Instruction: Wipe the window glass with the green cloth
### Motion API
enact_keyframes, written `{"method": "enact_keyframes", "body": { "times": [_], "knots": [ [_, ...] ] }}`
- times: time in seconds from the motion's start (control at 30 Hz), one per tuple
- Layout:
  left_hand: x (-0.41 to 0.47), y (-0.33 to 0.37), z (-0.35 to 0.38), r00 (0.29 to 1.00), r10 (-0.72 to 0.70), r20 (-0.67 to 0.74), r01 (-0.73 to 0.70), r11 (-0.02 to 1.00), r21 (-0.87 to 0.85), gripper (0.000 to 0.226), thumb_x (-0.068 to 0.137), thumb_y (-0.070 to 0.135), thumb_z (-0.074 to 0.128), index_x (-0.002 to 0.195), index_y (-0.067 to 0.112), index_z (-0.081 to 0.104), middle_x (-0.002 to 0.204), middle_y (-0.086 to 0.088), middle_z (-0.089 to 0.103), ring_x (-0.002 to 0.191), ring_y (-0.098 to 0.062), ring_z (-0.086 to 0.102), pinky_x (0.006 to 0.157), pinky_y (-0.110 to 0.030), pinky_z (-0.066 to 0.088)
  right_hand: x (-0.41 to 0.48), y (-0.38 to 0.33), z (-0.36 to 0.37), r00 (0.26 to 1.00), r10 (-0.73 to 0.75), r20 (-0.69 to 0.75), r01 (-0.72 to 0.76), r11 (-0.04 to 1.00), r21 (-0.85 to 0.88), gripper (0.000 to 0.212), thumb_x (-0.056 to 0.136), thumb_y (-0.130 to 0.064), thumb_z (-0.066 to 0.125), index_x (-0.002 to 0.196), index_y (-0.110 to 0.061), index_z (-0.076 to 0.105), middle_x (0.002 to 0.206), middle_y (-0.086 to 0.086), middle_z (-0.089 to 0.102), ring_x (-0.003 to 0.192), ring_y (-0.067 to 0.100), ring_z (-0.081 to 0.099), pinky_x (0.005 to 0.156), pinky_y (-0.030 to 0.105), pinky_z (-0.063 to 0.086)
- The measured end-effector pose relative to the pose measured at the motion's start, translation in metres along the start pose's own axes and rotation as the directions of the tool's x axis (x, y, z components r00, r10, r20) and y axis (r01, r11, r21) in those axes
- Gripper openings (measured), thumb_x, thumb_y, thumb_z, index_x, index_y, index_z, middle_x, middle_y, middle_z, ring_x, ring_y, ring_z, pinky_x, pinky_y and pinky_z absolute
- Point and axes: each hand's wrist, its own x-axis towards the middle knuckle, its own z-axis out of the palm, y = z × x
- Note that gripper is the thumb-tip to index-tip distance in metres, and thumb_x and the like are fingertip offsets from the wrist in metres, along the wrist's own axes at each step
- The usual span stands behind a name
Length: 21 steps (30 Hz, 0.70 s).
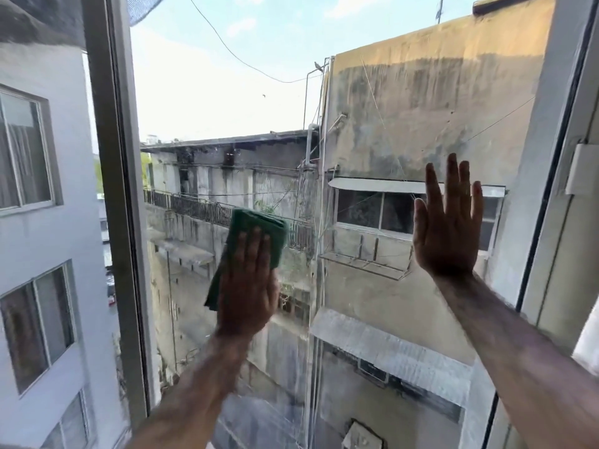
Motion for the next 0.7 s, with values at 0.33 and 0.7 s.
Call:
{"method": "enact_keyframes", "body": {
  "times": [0.33,0.7],
  "knots": [
    [0.178,0.060,-0.054,0.857,-0.420,-0.299,0.400,0.907,-0.127,0.060,0.111,0.027,0.021,0.166,0.008,0.006,0.177,-0.014,0.003,0.165,-0.030,0.000,0.133,-0.049,0.009,0.000,-0.005,0.000,0.999,0.026,0.024,-0.025,1.000,-0.006,0.057,0.117,-0.032,0.031,0.172,-0.019,0.021,0.181,0.016,0.017,0.169,0.031,0.013,0.137,0.054,0.017],
    [0.036,0.061,0.017,0.951,0.305,-0.060,-0.305,0.952,0.003,0.058,0.110,0.030,0.035,0.165,0.014,0.025,0.176,-0.006,0.016,0.164,-0.028,0.014,0.131,-0.061,0.020,0.001,0.000,0.001,1.000,0.001,-0.010,-0.001,1.000,-0.020,0.058,0.117,-0.032,0.036,0.172,-0.021,0.022,0.180,0.014,0.018,0.169,0.030,0.014,0.138,0.050,0.015]
  ]
}}
